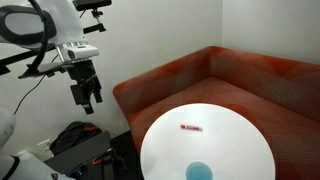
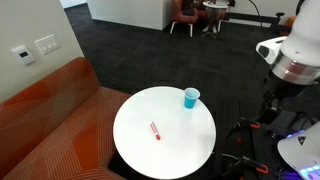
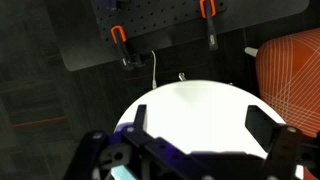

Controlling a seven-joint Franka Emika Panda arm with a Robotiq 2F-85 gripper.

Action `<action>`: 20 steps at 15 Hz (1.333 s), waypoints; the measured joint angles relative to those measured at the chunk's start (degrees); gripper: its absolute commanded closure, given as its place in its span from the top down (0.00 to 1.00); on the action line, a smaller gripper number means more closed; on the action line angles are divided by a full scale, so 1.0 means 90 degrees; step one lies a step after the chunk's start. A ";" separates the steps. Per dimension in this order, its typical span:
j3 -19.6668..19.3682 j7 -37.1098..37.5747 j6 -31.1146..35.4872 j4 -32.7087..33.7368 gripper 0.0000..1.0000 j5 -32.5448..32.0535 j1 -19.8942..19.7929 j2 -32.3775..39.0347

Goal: Move the light blue cup to the right then place the red marker inside the cup

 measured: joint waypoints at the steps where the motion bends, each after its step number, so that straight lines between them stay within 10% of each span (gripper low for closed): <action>1: 0.0000 0.0000 0.0000 0.0000 1.00 0.0000 0.0000 0.0000; 20: -0.0406 0.0107 0.1316 0.0008 1.00 -0.0672 -0.0549 0.0004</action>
